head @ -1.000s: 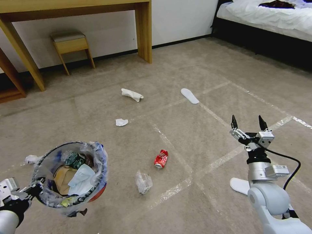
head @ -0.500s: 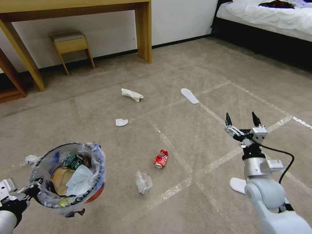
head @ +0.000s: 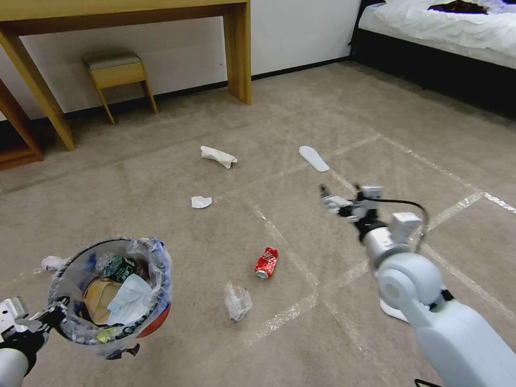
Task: Pick up the trash bin and place the garbage on the floor into it.
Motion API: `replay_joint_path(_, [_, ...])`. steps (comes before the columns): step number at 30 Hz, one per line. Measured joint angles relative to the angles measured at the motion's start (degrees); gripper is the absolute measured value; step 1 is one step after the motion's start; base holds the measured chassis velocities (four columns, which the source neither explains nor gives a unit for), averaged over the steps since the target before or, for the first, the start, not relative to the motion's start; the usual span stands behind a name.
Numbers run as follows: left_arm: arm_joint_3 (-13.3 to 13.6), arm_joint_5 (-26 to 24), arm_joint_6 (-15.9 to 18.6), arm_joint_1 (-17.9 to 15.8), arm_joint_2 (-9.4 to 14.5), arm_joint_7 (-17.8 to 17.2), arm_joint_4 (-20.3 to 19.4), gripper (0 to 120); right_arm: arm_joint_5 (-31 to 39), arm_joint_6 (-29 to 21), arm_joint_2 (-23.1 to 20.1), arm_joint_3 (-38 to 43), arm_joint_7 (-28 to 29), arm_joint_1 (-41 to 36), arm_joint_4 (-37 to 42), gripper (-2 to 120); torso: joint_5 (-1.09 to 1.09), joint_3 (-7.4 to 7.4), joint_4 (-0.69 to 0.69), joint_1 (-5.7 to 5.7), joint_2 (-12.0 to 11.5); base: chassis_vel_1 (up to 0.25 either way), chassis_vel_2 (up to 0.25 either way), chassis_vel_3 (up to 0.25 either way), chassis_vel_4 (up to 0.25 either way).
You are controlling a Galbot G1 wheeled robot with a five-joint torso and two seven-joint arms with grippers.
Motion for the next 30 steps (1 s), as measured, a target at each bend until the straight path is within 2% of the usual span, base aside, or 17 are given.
replay_joint_path(2, [-0.5, 0.0, -0.1, 0.3, -0.3, 0.1, 0.0, 1, 3.6, -4.5, 0.8, -3.6, 3.1, 2.5, -1.1, 100, 0.01, 0.0, 0.0, 0.0, 0.0, 0.0, 0.0, 0.0, 0.0])
replay_joint_path(5, [-0.7, 0.0, -0.1, 0.5, -0.5, 0.2, 0.0, 1, 5.1, -6.4, 1.4, -4.9, 4.8, 3.4, -1.9, 100, 0.0, 0.0, 0.0, 0.0, 0.0, 0.0, 0.0, 0.0, 0.0])
replay_joint_path(7, [-1.1, 0.1, -0.3, 0.9, -1.0, 0.5, 0.0, 1, 8.4, -9.8, 3.2, -8.5, 8.6, 5.0, -5.9, 100, 0.01, 0.0, -0.01, 0.0, 0.0, 0.0, 0.0, 0.0, 0.0])
replay_joint_path(11, [-1.4, 0.1, -0.4, 1.3, -1.4, 0.6, -0.3, 1, 9.5, -10.9, 4.7, -10.8, 10.5, 6.0, -9.2, 100, -0.01, 0.0, -0.01, 0.0, 0.0, 0.0, 0.0, 0.0, 0.0])
replay_joint_path(14, [-1.9, 0.4, -0.6, 2.1, -1.9, 1.0, -0.7, 1, 11.8, -13.1, 8.0, -14.1, 13.1, 7.3, -14.2, 100, 0.0, 0.0, 0.0, 0.0, 0.0, 0.0, 0.0, 0.0, 0.0])
replay_joint_path(18, [-2.0, 0.9, -0.7, 2.3, -2.3, 1.3, -0.8, 1, 11.4, -13.4, 10.7, -16.1, 13.5, 7.9, -17.0, 100, 0.0, 0.0, 0.0, 0.0, 0.0, 0.0, 0.0, 0.0, 0.0])
replay_joint_path(21, [-1.9, 1.4, -0.7, 2.4, -2.5, 1.3, -0.7, 1, 12.2, -14.7, 11.2, -16.9, 13.6, 7.9, -17.2, 100, 0.0, 0.0, 0.0, 0.0, 0.0, 0.0, 0.0, 0.0, 0.0])
replay_joint_path(25, [-1.9, 1.7, -0.8, 2.2, -2.6, 1.4, -0.5, 1, 16.1, -15.7, 8.9, -19.2, 12.1, 8.5, -17.1, 100, 0.0, 0.0, -0.03, 0.0, 0.0, 0.0, 0.0, 0.0, 0.0])
replay_joint_path(30, [-2.0, 1.8, -0.9, 2.3, -2.7, 1.5, -0.4, 1, 16.4, -15.7, 7.2, -22.8, 8.8, 10.2, -17.9, 100, 0.01, 0.0, 0.0, 0.0, 0.0, 0.0, 0.0, 0.0, 0.0])
